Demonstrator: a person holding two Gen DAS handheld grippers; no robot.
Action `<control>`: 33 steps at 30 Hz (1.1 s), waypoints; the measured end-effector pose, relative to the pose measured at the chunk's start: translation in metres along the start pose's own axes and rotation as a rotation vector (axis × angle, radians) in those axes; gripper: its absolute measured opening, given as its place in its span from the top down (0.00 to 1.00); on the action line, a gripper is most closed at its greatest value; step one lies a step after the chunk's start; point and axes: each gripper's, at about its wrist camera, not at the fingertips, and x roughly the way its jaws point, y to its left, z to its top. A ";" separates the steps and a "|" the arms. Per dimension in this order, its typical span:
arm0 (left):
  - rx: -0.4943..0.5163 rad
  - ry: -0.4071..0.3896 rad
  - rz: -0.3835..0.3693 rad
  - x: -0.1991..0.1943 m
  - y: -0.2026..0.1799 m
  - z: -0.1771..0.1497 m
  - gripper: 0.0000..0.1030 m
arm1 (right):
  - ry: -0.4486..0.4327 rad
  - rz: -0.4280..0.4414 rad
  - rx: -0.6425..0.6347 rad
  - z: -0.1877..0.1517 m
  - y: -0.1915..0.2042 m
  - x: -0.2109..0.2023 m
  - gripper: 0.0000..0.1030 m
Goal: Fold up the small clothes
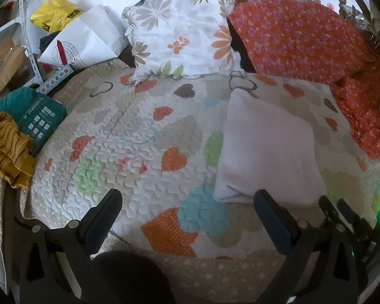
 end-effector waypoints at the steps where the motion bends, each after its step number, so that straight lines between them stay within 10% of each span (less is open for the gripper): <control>1: 0.002 0.005 -0.006 0.002 0.000 0.000 0.00 | 0.003 -0.002 0.002 0.000 0.000 0.001 0.46; 33: -0.031 0.131 -0.152 0.061 0.033 -0.005 0.00 | 0.044 -0.170 -0.078 -0.013 0.028 0.034 0.40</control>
